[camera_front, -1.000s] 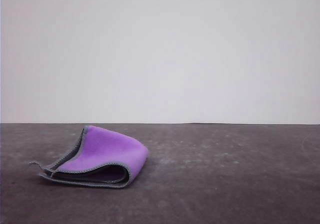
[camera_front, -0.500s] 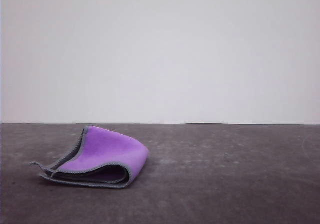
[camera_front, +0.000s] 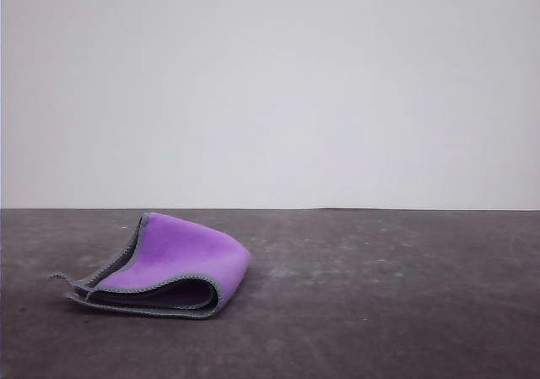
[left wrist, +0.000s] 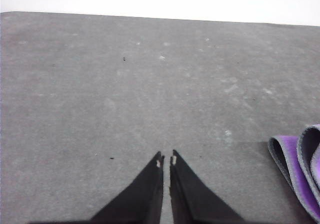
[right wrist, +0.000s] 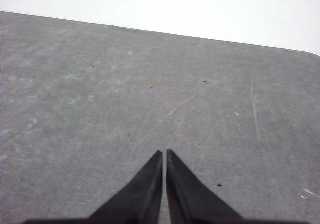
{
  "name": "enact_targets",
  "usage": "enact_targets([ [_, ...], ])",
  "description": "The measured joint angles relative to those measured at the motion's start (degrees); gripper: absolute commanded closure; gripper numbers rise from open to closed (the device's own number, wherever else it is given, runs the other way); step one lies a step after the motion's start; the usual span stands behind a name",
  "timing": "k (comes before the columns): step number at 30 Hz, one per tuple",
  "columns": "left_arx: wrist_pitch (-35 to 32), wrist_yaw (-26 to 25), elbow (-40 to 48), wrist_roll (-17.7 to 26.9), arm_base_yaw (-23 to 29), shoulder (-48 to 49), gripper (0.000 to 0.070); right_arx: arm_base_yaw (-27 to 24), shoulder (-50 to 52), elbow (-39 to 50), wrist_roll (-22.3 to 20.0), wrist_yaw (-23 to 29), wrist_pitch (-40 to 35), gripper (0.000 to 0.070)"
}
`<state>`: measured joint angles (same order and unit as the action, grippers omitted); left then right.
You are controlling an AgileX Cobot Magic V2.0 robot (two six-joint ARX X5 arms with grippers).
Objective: Fold clothes
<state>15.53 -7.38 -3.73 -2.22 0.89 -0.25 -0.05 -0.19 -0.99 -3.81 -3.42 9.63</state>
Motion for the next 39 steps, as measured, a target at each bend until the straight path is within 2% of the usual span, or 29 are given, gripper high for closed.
enact_targets([
  [25, -0.17, 0.0, 0.01, 0.0, 0.0, 0.0, 0.0694, 0.0, 0.0, 0.0, 0.0, 0.0, 0.0, 0.0694],
  [29, -5.5, 0.05, 1.86, 0.03, 0.0, 0.0, 0.0694, 0.0, 0.0, 0.0, 0.0, 0.0, -0.02, 0.0694],
  [39, -5.72, 0.22, 1.86, 0.06, 0.0, -0.02, 0.0694, 0.0, 0.0, 0.0, 0.0, 0.09, 0.0, 0.0694],
])
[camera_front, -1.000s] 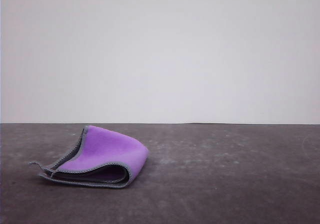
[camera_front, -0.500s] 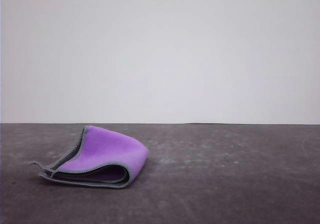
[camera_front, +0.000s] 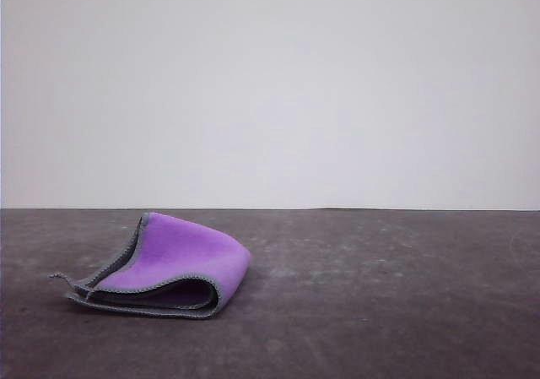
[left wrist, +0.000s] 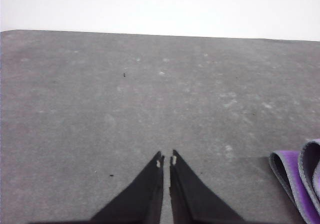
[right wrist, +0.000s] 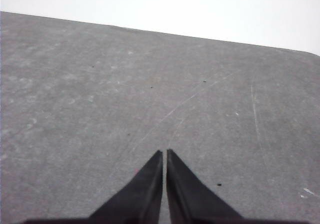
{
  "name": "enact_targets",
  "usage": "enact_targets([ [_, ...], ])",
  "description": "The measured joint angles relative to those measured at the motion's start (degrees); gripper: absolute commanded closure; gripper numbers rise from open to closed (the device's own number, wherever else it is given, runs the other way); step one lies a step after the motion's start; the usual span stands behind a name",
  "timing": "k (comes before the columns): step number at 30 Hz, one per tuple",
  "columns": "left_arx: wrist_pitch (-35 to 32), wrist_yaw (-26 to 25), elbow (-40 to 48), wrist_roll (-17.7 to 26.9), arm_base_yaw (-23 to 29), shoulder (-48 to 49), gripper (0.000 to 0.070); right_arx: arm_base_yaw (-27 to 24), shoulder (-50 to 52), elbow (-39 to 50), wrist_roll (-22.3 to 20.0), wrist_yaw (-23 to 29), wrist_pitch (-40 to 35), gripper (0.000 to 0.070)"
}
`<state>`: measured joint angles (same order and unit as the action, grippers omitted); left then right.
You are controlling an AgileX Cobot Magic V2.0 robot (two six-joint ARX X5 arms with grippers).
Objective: Fold clothes
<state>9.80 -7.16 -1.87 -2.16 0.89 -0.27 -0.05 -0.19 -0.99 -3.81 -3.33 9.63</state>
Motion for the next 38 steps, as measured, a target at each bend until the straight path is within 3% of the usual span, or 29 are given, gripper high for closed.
enact_targets([
  [38, 0.0, 0.0, 0.0, -0.02, 0.0, 0.0, 0.0694, 0.0, 0.0, 0.02, 0.0, 0.06, 0.0, 0.0694],
])
